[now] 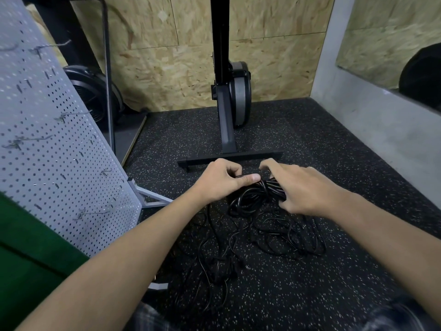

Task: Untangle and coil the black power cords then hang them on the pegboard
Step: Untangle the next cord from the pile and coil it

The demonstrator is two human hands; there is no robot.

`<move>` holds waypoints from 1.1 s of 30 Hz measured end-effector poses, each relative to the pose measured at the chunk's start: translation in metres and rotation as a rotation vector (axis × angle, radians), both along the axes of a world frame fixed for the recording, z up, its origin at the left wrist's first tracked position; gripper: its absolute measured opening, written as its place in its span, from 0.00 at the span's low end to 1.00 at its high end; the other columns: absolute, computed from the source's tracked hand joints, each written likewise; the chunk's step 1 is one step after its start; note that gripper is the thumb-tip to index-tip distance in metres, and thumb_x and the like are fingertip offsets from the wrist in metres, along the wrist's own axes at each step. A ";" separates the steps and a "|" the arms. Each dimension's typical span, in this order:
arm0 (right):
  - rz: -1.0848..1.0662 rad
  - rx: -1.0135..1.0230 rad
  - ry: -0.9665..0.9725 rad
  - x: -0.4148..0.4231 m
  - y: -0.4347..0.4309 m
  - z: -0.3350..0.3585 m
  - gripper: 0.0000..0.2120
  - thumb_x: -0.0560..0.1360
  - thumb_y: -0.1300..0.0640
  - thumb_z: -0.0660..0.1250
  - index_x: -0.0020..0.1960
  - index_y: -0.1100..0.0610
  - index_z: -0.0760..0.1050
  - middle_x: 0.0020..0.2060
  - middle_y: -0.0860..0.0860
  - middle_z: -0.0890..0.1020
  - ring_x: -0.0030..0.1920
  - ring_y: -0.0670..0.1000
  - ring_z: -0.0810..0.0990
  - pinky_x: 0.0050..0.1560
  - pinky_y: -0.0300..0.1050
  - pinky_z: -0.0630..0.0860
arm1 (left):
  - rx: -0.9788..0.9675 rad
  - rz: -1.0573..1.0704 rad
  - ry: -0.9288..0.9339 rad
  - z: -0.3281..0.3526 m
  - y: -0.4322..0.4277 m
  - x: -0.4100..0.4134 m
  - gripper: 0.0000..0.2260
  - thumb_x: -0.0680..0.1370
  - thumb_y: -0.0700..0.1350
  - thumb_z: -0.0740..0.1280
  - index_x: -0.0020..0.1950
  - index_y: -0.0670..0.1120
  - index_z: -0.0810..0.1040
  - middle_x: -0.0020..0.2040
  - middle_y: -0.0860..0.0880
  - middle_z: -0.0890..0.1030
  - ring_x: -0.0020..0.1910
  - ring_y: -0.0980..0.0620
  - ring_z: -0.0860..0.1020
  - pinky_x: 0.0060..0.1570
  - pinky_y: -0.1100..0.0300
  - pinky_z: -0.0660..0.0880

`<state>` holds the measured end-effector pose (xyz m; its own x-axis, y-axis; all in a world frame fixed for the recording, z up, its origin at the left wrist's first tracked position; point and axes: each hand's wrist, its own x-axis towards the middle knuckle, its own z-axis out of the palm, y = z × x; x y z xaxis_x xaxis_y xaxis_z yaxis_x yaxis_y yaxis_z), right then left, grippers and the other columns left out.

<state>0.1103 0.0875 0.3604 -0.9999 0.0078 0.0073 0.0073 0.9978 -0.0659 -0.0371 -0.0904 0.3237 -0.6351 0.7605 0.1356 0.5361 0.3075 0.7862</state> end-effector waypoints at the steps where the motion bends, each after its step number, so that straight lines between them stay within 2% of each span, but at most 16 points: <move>1: 0.011 -0.022 0.039 0.001 0.000 0.001 0.39 0.72 0.57 0.74 0.74 0.43 0.55 0.59 0.45 0.80 0.51 0.52 0.82 0.47 0.52 0.75 | -0.003 -0.032 -0.069 0.000 -0.001 -0.001 0.32 0.74 0.64 0.75 0.32 0.39 0.66 0.29 0.46 0.67 0.30 0.50 0.67 0.36 0.54 0.64; 3: 0.047 -0.052 0.074 0.004 0.000 0.004 0.39 0.73 0.53 0.75 0.74 0.39 0.54 0.55 0.44 0.82 0.48 0.50 0.82 0.48 0.53 0.78 | -0.022 -0.093 -0.218 0.000 -0.001 -0.003 0.34 0.74 0.65 0.75 0.32 0.38 0.65 0.32 0.43 0.65 0.32 0.46 0.65 0.39 0.51 0.62; 6: 0.118 -0.081 0.089 0.008 -0.001 0.007 0.34 0.75 0.49 0.73 0.73 0.36 0.58 0.54 0.42 0.82 0.50 0.47 0.82 0.50 0.51 0.79 | -0.036 -0.121 -0.404 -0.002 -0.005 -0.005 0.33 0.74 0.64 0.77 0.33 0.37 0.66 0.34 0.42 0.66 0.34 0.44 0.66 0.42 0.50 0.64; 9: 0.168 -0.110 0.102 0.007 0.000 0.005 0.32 0.76 0.46 0.72 0.75 0.33 0.62 0.54 0.40 0.83 0.49 0.44 0.81 0.51 0.49 0.81 | -0.007 -0.095 -0.469 -0.007 -0.007 -0.004 0.26 0.72 0.60 0.77 0.30 0.44 0.69 0.32 0.45 0.69 0.32 0.50 0.70 0.38 0.57 0.67; 11: 0.166 -0.211 0.080 0.007 0.001 0.000 0.33 0.76 0.46 0.74 0.76 0.33 0.63 0.54 0.39 0.83 0.47 0.44 0.82 0.52 0.50 0.81 | 0.010 -0.077 -0.510 -0.011 -0.009 -0.006 0.21 0.73 0.56 0.77 0.30 0.47 0.73 0.32 0.48 0.74 0.32 0.53 0.74 0.38 0.61 0.71; 15: 0.191 -0.445 0.085 0.008 -0.002 -0.001 0.33 0.75 0.50 0.77 0.75 0.36 0.69 0.58 0.37 0.84 0.53 0.40 0.83 0.57 0.47 0.80 | -0.004 -0.131 -0.677 -0.006 -0.015 -0.012 0.10 0.75 0.48 0.75 0.42 0.43 0.81 0.40 0.44 0.81 0.39 0.48 0.81 0.44 0.57 0.78; 17: 0.214 -0.525 0.113 0.010 -0.006 0.003 0.32 0.74 0.55 0.78 0.74 0.38 0.73 0.58 0.35 0.84 0.55 0.38 0.83 0.57 0.41 0.79 | 0.026 -0.146 -0.793 -0.004 -0.017 -0.014 0.06 0.75 0.45 0.74 0.42 0.43 0.85 0.41 0.45 0.83 0.40 0.49 0.82 0.47 0.57 0.79; 19: 0.229 -0.556 0.154 0.011 -0.011 0.005 0.32 0.74 0.57 0.78 0.73 0.40 0.75 0.59 0.35 0.84 0.56 0.37 0.82 0.58 0.39 0.78 | 0.045 -0.150 -0.824 -0.003 -0.017 -0.015 0.11 0.78 0.46 0.70 0.39 0.45 0.88 0.39 0.48 0.85 0.37 0.53 0.84 0.44 0.60 0.81; 22: 0.210 -0.602 0.202 0.012 -0.013 0.008 0.30 0.73 0.58 0.79 0.71 0.41 0.77 0.58 0.35 0.84 0.56 0.38 0.83 0.58 0.40 0.78 | 0.062 -0.155 -0.811 -0.008 -0.012 -0.012 0.17 0.83 0.43 0.67 0.36 0.47 0.87 0.35 0.51 0.84 0.35 0.56 0.82 0.39 0.61 0.79; 25: 0.193 -0.666 0.250 0.013 -0.014 0.010 0.27 0.73 0.59 0.80 0.69 0.44 0.79 0.56 0.37 0.85 0.56 0.38 0.84 0.59 0.39 0.79 | 0.150 -0.168 -0.875 -0.015 -0.014 -0.003 0.18 0.84 0.35 0.61 0.39 0.46 0.83 0.34 0.54 0.82 0.32 0.60 0.79 0.35 0.65 0.77; 27: 0.154 -0.754 0.296 0.013 -0.013 0.013 0.26 0.73 0.59 0.81 0.67 0.46 0.80 0.52 0.39 0.87 0.52 0.39 0.85 0.53 0.35 0.79 | 0.151 -0.223 -0.996 -0.022 -0.015 0.000 0.19 0.85 0.36 0.59 0.40 0.47 0.83 0.34 0.54 0.78 0.26 0.61 0.73 0.28 0.67 0.71; 29: 0.109 -0.788 0.356 0.010 -0.010 0.013 0.25 0.73 0.59 0.80 0.67 0.47 0.80 0.50 0.39 0.87 0.50 0.39 0.85 0.51 0.31 0.77 | 0.104 -0.134 -0.978 -0.033 -0.009 0.001 0.16 0.86 0.40 0.58 0.42 0.45 0.79 0.32 0.53 0.73 0.24 0.61 0.64 0.25 0.68 0.62; 30: 0.082 -0.774 0.378 0.007 -0.009 0.012 0.24 0.73 0.58 0.80 0.66 0.46 0.81 0.50 0.39 0.87 0.50 0.38 0.85 0.51 0.30 0.76 | 0.083 -0.045 -0.906 -0.039 -0.003 0.001 0.15 0.87 0.42 0.59 0.43 0.44 0.78 0.31 0.52 0.71 0.24 0.59 0.62 0.25 0.67 0.60; 33: -0.030 -0.724 0.441 -0.002 -0.003 0.001 0.23 0.72 0.56 0.81 0.65 0.45 0.82 0.49 0.38 0.86 0.50 0.34 0.83 0.51 0.25 0.72 | 0.019 0.154 -0.612 -0.049 0.014 0.020 0.19 0.89 0.48 0.56 0.42 0.45 0.77 0.30 0.50 0.73 0.25 0.55 0.66 0.26 0.61 0.63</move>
